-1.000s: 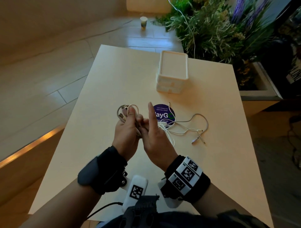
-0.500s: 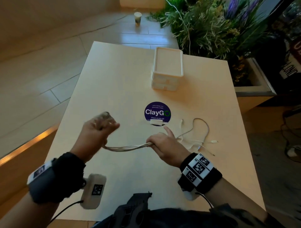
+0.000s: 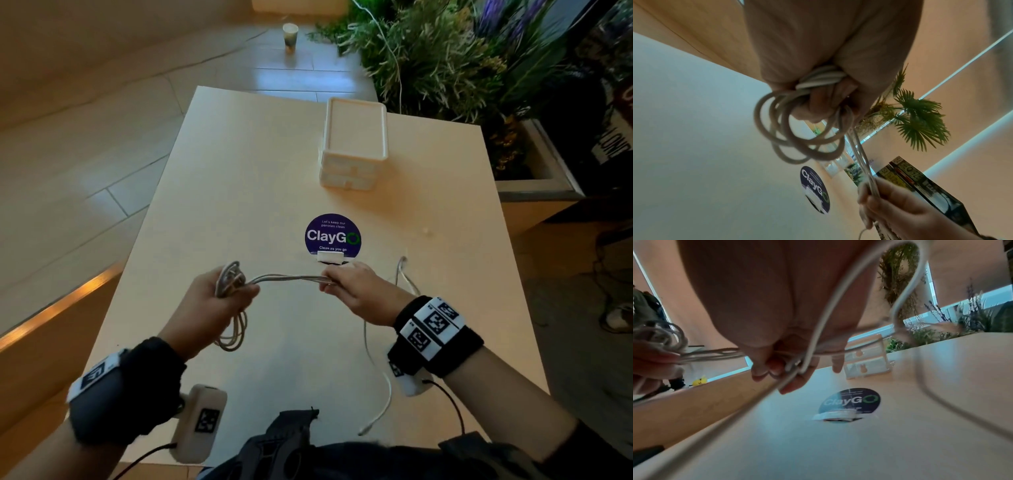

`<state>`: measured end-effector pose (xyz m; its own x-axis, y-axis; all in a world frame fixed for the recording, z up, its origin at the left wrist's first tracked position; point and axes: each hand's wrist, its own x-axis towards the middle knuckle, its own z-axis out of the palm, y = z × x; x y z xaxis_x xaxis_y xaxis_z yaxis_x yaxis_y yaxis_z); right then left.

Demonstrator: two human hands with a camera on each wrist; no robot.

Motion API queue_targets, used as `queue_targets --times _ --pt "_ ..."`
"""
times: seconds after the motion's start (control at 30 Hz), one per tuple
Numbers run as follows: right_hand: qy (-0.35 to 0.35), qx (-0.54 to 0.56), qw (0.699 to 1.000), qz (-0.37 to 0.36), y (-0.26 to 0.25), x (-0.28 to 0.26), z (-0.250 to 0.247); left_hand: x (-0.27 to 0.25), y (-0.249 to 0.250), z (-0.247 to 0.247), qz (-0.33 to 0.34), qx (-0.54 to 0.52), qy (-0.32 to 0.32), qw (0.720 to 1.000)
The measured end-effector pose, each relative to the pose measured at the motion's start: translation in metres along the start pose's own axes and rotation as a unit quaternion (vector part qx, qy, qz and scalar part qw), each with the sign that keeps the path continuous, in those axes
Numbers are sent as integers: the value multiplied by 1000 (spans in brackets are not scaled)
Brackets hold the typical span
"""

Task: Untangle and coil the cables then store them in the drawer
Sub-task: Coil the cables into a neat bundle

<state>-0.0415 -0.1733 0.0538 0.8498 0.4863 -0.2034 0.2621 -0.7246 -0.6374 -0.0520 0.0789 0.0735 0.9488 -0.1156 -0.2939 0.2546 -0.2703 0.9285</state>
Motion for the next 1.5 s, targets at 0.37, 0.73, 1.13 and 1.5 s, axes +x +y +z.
queue_targets --times 0.37,0.73,1.13,1.5 --pt "-69 -317 946 19 34 -11 -14 -7 -28 -19 -86 -30 27 995" --pt "150 -351 900 209 62 -7 -63 -35 -67 -25 -214 -2 -16 977" --pt "50 253 885 388 23 -9 47 -41 -67 -13 -224 -4 -138 965" --pt "0 -57 941 334 -4 41 85 -44 -60 1 -136 127 -326 927"
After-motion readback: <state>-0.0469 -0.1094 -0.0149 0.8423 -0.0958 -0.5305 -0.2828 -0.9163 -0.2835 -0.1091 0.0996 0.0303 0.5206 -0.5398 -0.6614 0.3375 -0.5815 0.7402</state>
